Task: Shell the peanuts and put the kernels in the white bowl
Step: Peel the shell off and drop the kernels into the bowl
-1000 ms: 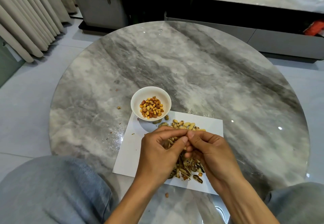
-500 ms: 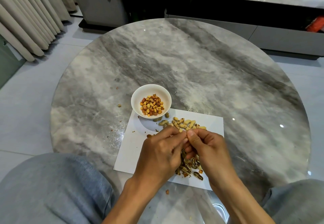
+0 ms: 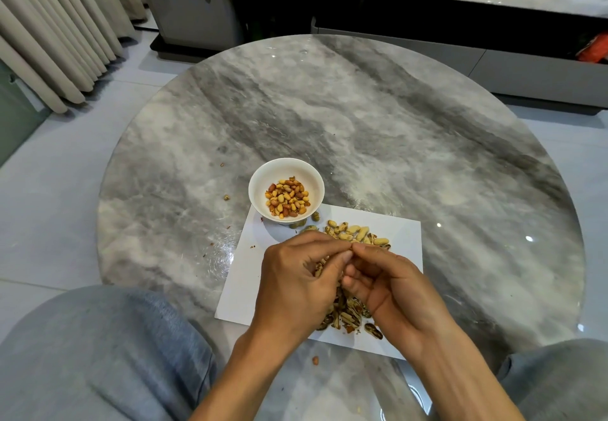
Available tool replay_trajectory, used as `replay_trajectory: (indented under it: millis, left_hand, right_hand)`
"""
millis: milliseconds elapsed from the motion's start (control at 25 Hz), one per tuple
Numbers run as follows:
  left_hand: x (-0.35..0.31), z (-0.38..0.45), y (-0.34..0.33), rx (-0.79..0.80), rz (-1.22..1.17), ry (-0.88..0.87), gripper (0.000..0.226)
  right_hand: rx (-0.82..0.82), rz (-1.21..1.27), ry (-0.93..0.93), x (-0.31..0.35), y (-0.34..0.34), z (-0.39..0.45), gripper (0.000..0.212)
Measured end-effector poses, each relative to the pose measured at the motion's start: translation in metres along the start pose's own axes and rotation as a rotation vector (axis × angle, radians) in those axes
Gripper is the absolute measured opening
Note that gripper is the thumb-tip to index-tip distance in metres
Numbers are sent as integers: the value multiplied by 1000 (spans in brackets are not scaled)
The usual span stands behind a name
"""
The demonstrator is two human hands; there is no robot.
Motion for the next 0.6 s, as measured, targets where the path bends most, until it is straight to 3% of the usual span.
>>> replay_trajectory:
  millis: [320, 480, 600]
  left_hand:
    - [32, -4, -11, 116, -235, 430, 28]
    - [22, -2, -14, 166, -99, 267, 29]
    - [24, -1, -16, 187, -21, 205, 24]
  right_hand:
    - [-58, 133, -34, -3, 3, 2, 21]
    - [-51, 38, -37, -6, 7, 4, 31]
    - [-83, -131, 64, 3, 12, 3, 17]
Point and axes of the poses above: each hand's wrist, its own z-axis towards the middle knuckle, its own y-axis out of the back of the hand, x = y × z, the point moved 8 cm from there along z, towards the middle knuckle, and after that the axes turned 11 degrees about z, right-handed, at the moved point
